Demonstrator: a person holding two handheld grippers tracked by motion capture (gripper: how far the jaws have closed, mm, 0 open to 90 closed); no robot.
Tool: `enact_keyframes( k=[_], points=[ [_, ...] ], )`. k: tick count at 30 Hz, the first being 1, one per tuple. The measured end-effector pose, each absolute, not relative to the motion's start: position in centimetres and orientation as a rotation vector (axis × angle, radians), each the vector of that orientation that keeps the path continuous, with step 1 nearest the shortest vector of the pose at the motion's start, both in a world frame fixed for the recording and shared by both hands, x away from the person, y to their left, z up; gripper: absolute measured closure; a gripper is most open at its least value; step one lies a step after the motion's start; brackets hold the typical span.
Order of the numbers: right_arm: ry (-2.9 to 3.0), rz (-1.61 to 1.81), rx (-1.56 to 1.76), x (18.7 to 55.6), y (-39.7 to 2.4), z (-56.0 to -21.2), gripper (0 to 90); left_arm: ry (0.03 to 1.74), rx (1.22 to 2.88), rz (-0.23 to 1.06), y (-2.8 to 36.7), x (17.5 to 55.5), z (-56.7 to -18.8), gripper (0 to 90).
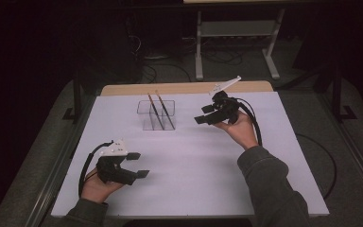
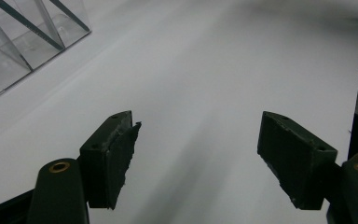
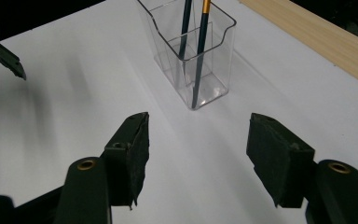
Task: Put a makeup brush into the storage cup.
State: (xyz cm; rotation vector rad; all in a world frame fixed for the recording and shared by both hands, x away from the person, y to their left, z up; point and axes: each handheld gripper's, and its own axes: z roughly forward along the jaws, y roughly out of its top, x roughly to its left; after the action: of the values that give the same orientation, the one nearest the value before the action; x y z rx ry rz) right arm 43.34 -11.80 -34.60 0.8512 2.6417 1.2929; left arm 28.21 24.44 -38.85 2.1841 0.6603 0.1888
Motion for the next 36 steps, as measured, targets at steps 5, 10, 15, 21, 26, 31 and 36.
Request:
enact_keyframes(
  k=[5,10,15,21,26,31,36],
  points=[
    [2.636,1.305,0.859,43.0,-12.5,-34.9,35.8,0.668,2.178,0.191,24.5,28.2,-38.8,25.8],
    [2.64,1.302,0.883,42.5,-13.0,-35.2,35.1,0.664,2.172,0.205,24.5,28.1,-38.7,25.7],
    [2.637,1.309,0.873,42.0,-13.4,-35.2,34.6,0.663,2.171,0.205,24.5,28.2,-38.7,25.5],
    [2.63,1.31,0.86,41.3,-13.6,-35.0,33.0,0.667,2.173,0.2,24.4,28.2,-38.8,25.3],
    [2.631,1.315,0.846,40.8,-13.8,-35.0,32.2,0.666,2.178,0.2,24.4,28.2,-38.8,24.6],
    [2.632,1.318,0.846,40.3,-14.1,-35.2,32.0,0.666,2.178,0.203,24.3,28.2,-38.8,24.4],
    [2.631,1.316,0.847,40.0,-14.4,-35.3,31.3,0.666,2.175,0.206,24.3,28.2,-38.8,24.2]
  ],
)
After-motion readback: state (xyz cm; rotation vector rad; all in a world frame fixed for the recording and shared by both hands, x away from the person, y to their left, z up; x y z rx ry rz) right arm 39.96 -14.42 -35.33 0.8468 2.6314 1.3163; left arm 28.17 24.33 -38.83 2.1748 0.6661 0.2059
